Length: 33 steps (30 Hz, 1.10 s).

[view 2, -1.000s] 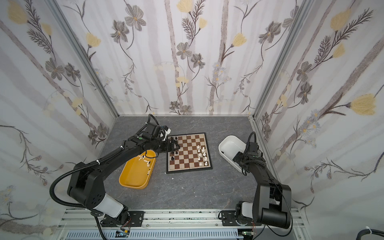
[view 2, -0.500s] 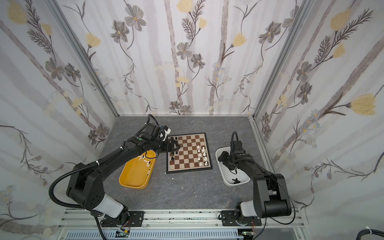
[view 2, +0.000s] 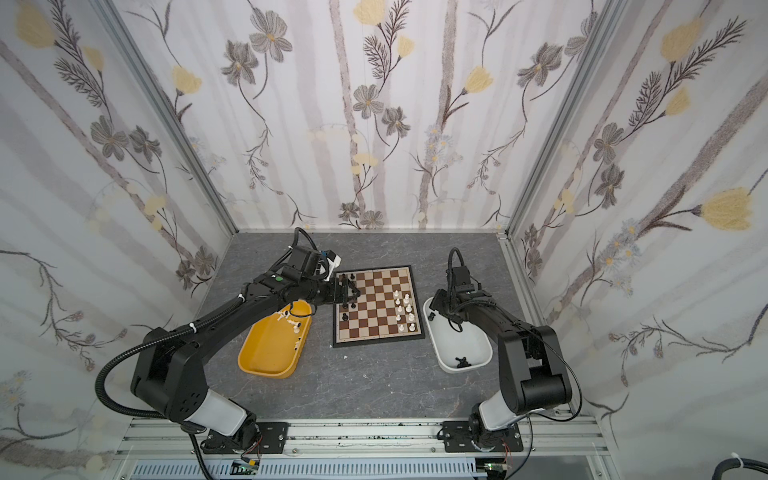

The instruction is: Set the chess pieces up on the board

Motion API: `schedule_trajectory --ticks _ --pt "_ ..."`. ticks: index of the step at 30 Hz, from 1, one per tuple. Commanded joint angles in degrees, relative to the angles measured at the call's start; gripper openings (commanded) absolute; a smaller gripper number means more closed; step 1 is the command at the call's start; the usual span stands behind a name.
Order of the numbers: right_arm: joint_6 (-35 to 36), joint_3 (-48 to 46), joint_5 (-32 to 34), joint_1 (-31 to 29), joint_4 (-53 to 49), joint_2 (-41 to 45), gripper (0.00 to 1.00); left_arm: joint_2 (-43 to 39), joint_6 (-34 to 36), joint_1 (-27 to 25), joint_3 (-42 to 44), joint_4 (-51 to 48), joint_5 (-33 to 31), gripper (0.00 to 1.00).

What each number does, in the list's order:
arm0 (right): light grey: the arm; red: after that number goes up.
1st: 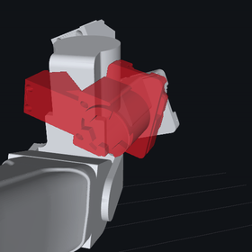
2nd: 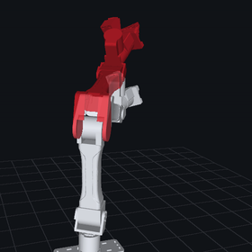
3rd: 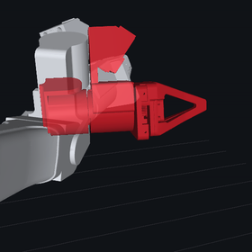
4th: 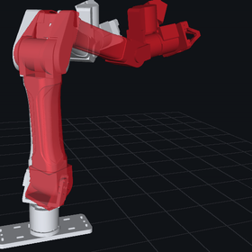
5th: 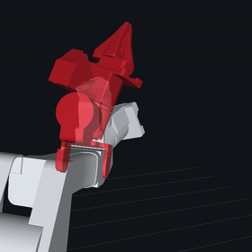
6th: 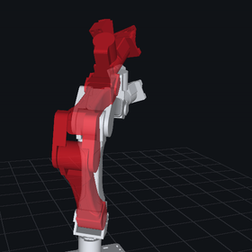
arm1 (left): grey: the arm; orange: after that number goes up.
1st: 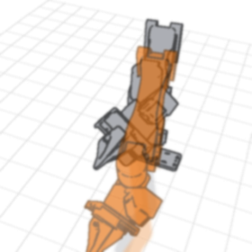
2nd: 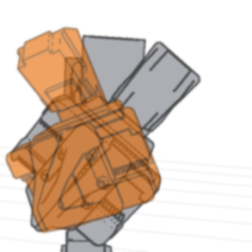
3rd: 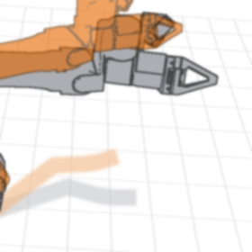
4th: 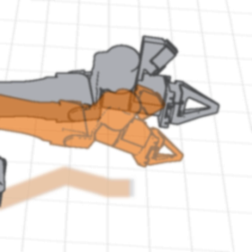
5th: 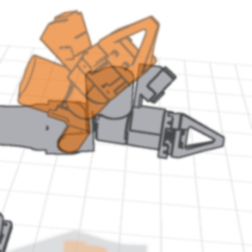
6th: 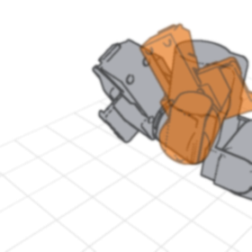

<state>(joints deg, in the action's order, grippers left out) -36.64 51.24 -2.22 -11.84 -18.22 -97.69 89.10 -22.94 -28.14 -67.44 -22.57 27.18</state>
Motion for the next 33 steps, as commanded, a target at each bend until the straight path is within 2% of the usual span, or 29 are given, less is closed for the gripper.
schedule_trajectory --ticks 1,9,14,16,25,33 --pt "4.67 1.64 5.54 -1.59 -3.23 -0.85 0.63 0.72 -0.18 0.08 -0.92 0.15 0.50 0.88" --pt "9.42 6.84 5.17 -3.89 -3.55 -7.82 0.63 2.24 -0.88 0.09 -2.08 -0.28 0.70 0.88" --pt "9.66 8.10 6.10 -3.98 -2.07 -11.38 0.63 2.15 -1.40 0.10 -2.51 -0.53 0.37 0.88" --pt "7.95 8.22 8.39 -3.58 -1.66 -12.00 0.62 2.29 -1.57 0.10 -2.83 -0.80 0.24 0.88" --pt "4.33 5.20 7.72 2.89 2.44 -10.38 0.50 2.25 -2.38 0.03 -3.74 -1.34 0.00 0.88" --pt "-0.36 -5.37 3.34 14.10 7.37 -2.24 0.50 2.03 -3.47 0.01 -3.31 -0.80 -0.20 0.88"
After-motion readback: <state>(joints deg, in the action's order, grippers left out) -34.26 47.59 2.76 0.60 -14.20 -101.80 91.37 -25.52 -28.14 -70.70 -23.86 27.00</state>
